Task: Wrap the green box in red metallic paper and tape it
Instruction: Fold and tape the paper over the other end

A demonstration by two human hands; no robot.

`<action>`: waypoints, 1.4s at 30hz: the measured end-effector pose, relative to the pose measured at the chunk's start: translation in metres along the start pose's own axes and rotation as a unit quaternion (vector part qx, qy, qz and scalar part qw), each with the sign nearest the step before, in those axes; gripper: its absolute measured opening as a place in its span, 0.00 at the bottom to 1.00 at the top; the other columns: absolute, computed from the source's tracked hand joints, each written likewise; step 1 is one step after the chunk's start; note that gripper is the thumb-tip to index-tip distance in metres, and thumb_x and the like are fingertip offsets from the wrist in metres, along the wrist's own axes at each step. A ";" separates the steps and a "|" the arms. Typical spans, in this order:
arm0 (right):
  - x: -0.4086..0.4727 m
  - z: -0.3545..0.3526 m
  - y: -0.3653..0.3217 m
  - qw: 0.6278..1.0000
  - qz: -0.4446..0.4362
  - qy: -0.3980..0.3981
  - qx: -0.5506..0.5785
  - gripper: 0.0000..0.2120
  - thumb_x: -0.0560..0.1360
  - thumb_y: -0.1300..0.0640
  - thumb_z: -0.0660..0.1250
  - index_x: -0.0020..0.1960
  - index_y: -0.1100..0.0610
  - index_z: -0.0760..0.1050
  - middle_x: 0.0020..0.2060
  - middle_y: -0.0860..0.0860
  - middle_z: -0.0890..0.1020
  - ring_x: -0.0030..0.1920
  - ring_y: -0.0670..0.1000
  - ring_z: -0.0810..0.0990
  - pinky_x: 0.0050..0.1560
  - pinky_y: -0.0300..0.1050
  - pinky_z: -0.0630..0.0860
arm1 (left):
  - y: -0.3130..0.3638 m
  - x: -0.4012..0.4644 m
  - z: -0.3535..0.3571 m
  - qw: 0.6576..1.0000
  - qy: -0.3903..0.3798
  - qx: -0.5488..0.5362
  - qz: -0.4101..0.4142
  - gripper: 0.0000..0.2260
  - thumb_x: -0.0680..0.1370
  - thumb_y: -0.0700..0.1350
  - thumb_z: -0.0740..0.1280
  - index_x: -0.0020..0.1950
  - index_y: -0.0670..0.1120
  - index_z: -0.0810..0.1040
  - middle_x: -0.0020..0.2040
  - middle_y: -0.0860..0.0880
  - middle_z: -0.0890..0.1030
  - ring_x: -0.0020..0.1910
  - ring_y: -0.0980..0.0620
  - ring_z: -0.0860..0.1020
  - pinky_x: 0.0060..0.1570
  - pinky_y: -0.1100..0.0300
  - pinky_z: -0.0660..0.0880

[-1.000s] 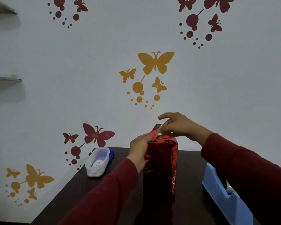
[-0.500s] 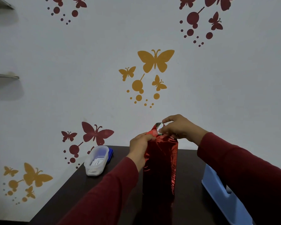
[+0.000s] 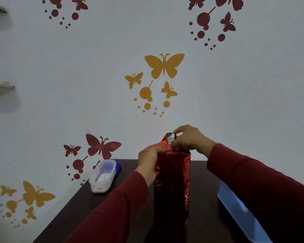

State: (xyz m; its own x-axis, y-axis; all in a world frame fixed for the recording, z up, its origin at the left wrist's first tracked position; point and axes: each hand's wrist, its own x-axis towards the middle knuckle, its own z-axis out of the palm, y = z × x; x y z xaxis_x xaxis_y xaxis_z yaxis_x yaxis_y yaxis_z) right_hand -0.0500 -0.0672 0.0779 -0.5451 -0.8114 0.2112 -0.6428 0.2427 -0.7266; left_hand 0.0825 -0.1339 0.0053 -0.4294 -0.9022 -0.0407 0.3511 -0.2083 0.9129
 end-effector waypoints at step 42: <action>-0.011 0.014 0.030 0.963 0.099 0.084 0.236 0.28 0.70 0.65 0.73 0.67 0.48 0.78 0.56 0.51 0.81 0.51 0.51 0.82 0.43 0.45 0.78 | 0.002 0.015 0.013 0.969 0.107 0.207 0.077 0.11 0.78 0.45 0.68 0.36 0.43 0.77 0.41 0.44 0.82 0.42 0.44 0.80 0.37 0.56 0.73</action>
State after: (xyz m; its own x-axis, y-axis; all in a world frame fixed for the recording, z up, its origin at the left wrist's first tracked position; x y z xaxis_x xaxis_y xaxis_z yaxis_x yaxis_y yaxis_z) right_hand -0.0553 -0.0584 0.0444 -0.7366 -0.6669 0.1129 -0.2235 0.0825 -0.9712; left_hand 0.0663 -0.1428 0.0120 -0.2012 -0.9773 0.0662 0.0136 0.0647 0.9978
